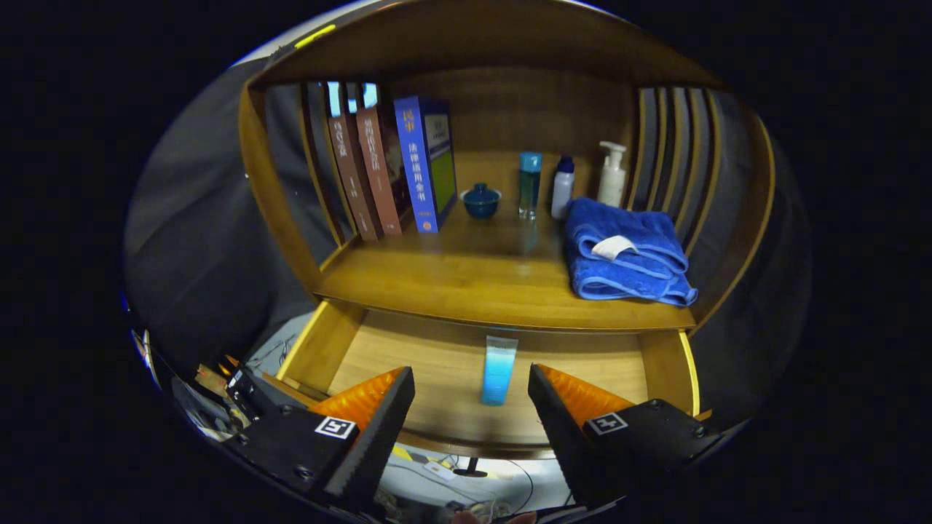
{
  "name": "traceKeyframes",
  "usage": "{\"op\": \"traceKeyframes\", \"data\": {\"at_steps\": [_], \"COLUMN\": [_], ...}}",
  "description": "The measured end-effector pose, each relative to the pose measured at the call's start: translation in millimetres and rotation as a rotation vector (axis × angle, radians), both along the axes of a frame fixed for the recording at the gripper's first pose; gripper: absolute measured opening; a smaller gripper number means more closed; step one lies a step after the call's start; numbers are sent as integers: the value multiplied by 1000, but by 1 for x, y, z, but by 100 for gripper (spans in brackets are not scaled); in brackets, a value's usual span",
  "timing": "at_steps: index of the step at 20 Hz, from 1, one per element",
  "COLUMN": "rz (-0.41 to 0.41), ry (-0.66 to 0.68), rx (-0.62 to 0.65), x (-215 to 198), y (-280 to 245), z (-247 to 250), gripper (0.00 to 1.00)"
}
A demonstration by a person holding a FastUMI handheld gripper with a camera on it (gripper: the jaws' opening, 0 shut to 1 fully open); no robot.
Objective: Pull open the drawer, take out the items inside it, and place them on the countertop above the cabinet.
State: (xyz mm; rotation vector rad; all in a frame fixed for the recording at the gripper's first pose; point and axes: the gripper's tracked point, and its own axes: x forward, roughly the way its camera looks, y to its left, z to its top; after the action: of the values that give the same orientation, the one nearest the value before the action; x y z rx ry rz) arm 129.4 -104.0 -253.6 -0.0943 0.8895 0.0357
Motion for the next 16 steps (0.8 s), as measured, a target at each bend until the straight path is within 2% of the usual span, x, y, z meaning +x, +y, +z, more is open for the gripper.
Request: {"op": "traceKeyframes", "data": {"at_steps": [8,11,13,16], "rz": [-89,-130,-156,-181], "ry": [316,409,475,531], "rx": [-85,-67,-45,-84], "x": [16,13,8,2], "y": [-39,-40,-38,-45], "z": [-88,-122,-138,-147], "gripper": [99,99,99,99]}}
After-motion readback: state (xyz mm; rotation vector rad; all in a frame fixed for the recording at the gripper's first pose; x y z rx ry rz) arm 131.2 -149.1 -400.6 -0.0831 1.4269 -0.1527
